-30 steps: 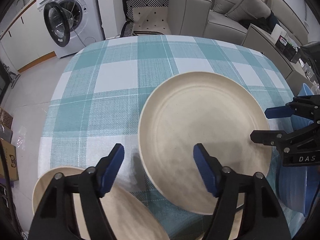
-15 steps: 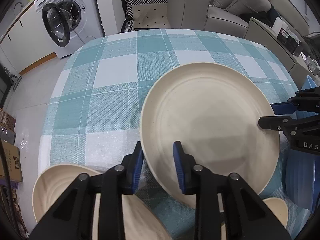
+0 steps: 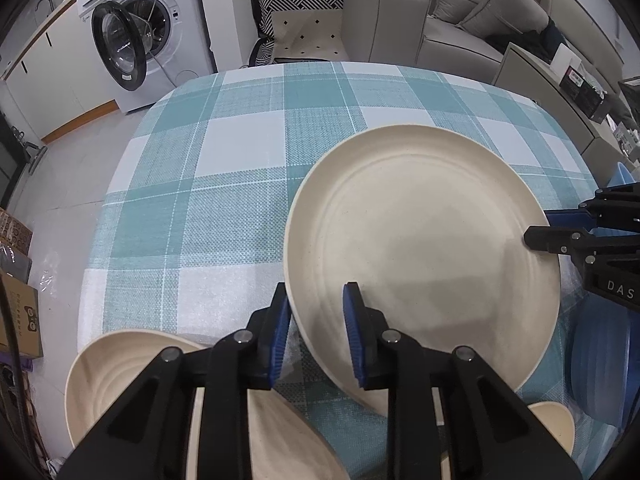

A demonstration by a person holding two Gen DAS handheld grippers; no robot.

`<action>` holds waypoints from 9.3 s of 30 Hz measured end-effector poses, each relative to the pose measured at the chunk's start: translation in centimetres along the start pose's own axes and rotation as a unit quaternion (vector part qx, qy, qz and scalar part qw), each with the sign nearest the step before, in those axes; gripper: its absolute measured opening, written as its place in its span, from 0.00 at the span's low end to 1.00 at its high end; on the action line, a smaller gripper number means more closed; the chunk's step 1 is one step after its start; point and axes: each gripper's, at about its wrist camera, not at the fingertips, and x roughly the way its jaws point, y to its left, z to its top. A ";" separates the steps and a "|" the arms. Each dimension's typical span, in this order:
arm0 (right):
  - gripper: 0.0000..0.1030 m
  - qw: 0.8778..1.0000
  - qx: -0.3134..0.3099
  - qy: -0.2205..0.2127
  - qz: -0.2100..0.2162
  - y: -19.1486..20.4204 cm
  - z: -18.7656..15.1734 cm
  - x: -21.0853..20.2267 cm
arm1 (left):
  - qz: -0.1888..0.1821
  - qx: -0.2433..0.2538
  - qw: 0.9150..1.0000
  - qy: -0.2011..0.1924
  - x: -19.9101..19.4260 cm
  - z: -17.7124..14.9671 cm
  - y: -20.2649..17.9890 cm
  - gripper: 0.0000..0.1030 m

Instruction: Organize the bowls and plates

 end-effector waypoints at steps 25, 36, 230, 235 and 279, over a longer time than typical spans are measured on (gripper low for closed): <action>0.17 0.997 0.021 -0.068 0.017 0.3 -1.6 -6.2 | -0.003 -0.004 0.999 -0.049 -5.6 -0.8 0.0 0.24; 0.17 0.995 0.020 -0.091 0.029 1.6 -3.0 -8.8 | -0.006 -0.008 0.997 -0.071 -8.3 -2.4 0.3 0.24; 0.99 0.952 0.015 -0.302 0.037 11.9 -21.7 -17.3 | 0.023 -0.059 0.985 -0.162 -16.6 -16.7 2.6 1.00; 0.99 0.949 0.013 -0.311 0.053 12.2 -19.9 -18.9 | 0.037 -0.083 0.980 -0.178 -17.4 -16.4 4.6 1.00; 0.99 0.981 0.016 -0.181 0.068 17.8 -7.0 -7.3 | 0.070 -0.247 0.957 -0.132 -10.4 -17.5 16.1 1.00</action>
